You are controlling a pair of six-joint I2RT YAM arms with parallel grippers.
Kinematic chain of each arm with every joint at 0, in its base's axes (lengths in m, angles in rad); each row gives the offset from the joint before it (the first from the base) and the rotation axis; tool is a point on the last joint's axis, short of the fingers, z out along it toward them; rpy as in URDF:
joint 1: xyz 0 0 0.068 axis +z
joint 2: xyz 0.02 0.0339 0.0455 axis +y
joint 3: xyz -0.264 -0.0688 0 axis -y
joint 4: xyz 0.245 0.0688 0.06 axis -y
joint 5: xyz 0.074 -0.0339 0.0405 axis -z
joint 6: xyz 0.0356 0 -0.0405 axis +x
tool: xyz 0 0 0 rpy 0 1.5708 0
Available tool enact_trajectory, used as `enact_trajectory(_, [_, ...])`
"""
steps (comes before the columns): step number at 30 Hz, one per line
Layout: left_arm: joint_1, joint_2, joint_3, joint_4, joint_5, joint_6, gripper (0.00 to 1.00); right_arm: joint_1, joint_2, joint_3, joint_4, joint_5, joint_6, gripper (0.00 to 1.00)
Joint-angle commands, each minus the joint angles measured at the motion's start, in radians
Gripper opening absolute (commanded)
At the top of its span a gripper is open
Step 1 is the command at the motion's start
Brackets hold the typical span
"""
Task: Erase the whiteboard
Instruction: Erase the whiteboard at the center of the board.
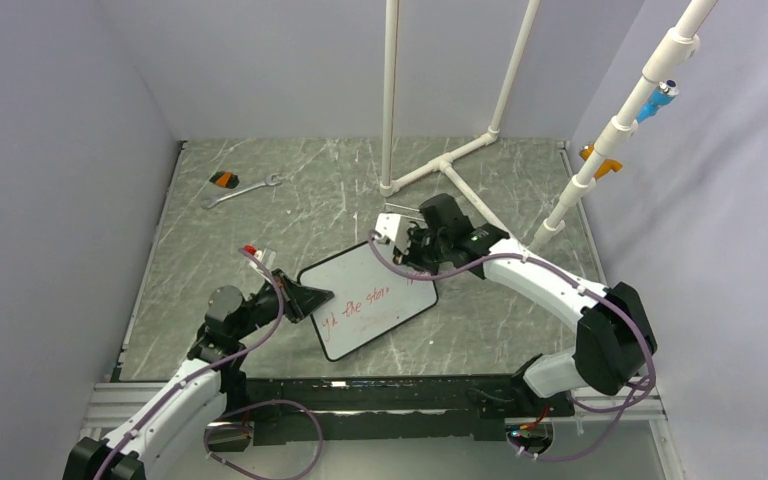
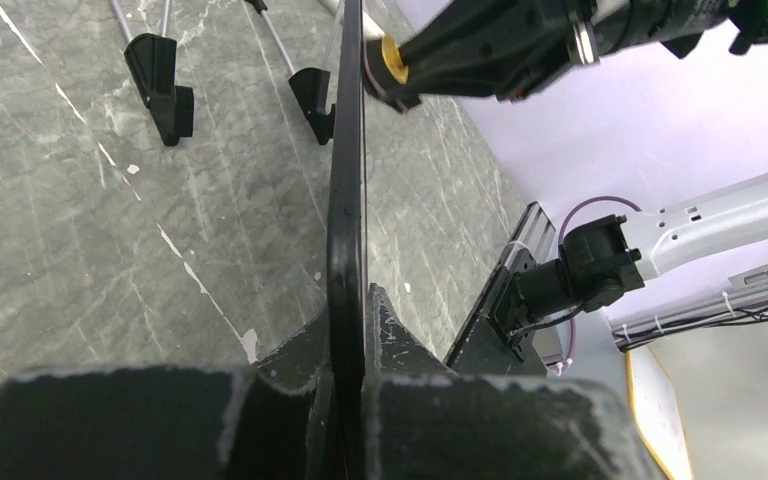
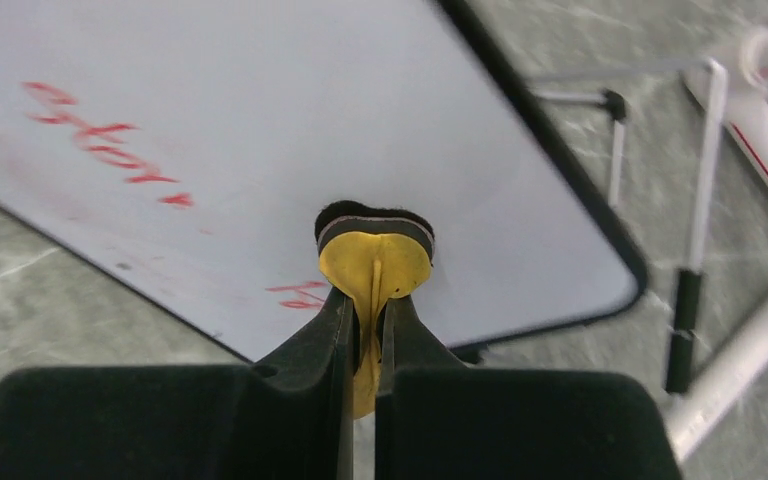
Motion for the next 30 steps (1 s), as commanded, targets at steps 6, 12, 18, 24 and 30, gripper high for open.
enact_trajectory(6, [0.036,-0.002,0.008,0.24,0.094,-0.052,0.0,0.128,0.009,0.02,-0.034,-0.092,-0.025,0.0])
enact_trajectory(12, [0.046,0.006,0.007,0.237,0.103,-0.047,0.0,0.039,-0.006,0.004,0.099,0.085,0.094,0.0])
enact_trajectory(18, [0.051,0.028,0.014,0.234,0.113,-0.035,0.0,0.016,-0.021,-0.001,0.08,0.054,0.074,0.0])
enact_trajectory(24, [0.051,0.043,0.018,0.199,0.114,-0.004,0.0,0.067,0.003,0.0,0.018,-0.044,0.014,0.0])
enact_trajectory(30, [0.051,0.081,0.011,0.239,0.12,-0.012,0.0,0.167,0.029,-0.002,-0.002,-0.048,-0.024,0.0])
